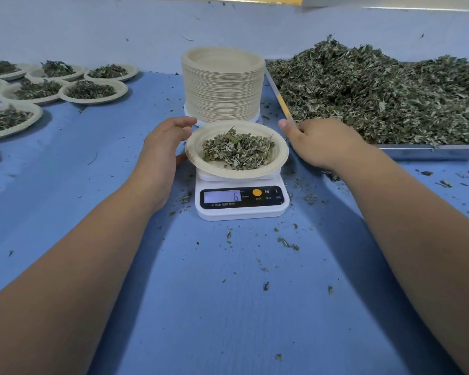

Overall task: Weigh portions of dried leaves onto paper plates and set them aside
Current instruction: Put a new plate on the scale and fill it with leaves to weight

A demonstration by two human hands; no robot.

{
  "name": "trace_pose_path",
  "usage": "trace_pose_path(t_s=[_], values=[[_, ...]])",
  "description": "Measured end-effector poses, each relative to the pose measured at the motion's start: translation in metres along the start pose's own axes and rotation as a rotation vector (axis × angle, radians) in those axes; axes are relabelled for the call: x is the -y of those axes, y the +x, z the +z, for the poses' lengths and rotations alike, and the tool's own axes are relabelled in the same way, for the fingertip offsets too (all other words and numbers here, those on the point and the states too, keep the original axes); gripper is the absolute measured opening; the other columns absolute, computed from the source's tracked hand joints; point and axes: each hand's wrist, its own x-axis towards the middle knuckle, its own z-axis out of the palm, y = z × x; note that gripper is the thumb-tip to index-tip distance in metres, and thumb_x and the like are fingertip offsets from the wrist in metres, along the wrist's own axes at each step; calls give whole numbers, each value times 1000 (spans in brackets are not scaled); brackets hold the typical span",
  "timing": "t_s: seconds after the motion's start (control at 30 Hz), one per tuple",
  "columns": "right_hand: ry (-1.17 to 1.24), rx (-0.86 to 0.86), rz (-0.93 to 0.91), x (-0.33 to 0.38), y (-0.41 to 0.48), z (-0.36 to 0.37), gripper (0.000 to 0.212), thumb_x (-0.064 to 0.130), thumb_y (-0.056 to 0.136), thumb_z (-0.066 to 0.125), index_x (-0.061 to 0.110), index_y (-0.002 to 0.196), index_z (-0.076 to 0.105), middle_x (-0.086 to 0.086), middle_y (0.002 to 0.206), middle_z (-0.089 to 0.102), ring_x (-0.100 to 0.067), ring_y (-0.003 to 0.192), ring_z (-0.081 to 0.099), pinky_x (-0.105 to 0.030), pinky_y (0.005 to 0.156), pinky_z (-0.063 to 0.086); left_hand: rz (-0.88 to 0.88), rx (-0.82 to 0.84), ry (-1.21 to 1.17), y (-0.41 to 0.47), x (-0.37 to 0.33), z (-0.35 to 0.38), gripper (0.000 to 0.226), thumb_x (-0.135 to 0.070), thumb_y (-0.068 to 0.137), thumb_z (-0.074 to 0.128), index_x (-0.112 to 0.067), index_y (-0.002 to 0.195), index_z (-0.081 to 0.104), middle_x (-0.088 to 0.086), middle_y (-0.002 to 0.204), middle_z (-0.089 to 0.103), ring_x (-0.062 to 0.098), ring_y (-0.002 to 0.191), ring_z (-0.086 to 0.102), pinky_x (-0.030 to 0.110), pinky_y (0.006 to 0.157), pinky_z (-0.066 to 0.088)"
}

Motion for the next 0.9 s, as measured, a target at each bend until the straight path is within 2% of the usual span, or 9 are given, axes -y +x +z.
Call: trace_pose_path(t_s=[0.1,0.23,0.37,0.47,0.57,0.67,0.77,0.83,0.9], values=[[-1,-19,37,6,3,3,68,67,101,20,12,71,49,-9,73,52,-32,77,56,-39,69,43,-19,-19,-11,-1,0,0,34,-30,73,50,-34,98,73,-12,127,63,-20,96,58,19,74,51],[26,-147,42,0,-2,8,63,54,105,25,12,65,47,-9,65,50,-28,60,49,-34,58,35,-32,-27,7,-1,-1,0,33,-32,72,51,-38,94,74,-13,124,64,-10,113,55,29,90,51],[113,-266,4,-5,3,4,62,38,108,32,7,56,41,-11,53,43,-27,49,42,-32,49,24,-42,-43,19,-3,-4,1,32,-33,71,52,-39,92,74,-9,122,65,0,120,55,39,105,50],[171,-296,36,1,15,-12,62,33,108,32,6,52,38,-11,49,39,-27,46,39,-31,48,25,-53,-58,24,-5,-6,2,34,-33,71,51,-36,95,74,-5,123,65,6,122,55,46,110,46],[321,-361,-22,25,26,-31,61,33,107,36,11,51,34,-4,46,34,-20,42,33,-28,45,26,-57,-53,15,-6,-8,2,35,-33,72,51,-34,99,73,-5,130,64,2,123,55,42,107,48],[445,-391,-197,62,31,-46,61,38,107,38,12,51,37,-4,47,38,-20,43,32,-25,45,29,-48,-50,-17,-6,-7,3,35,-31,73,50,-31,100,73,-12,118,66,-16,101,60,29,89,52],[410,-323,-366,95,31,-52,66,46,107,33,-2,69,58,-20,69,64,-32,62,58,-32,65,47,-40,-49,-19,-5,-6,3,33,-30,75,50,-32,99,73,-16,111,64,-21,91,59,25,84,51],[332,-239,-452,109,29,-50,65,48,108,31,-2,81,63,-21,79,66,-34,72,61,-36,71,47,-26,-50,-18,-4,-5,2,26,-25,84,51,-32,98,73,-16,108,65,-21,86,59,24,81,51],[228,-91,-510,113,27,-45,58,46,108,34,0,85,62,-17,80,65,-32,77,59,-37,73,45,-14,-59,-21,-2,-3,2,28,-15,95,49,-30,100,73,-16,106,64,-23,81,59,23,77,50]])
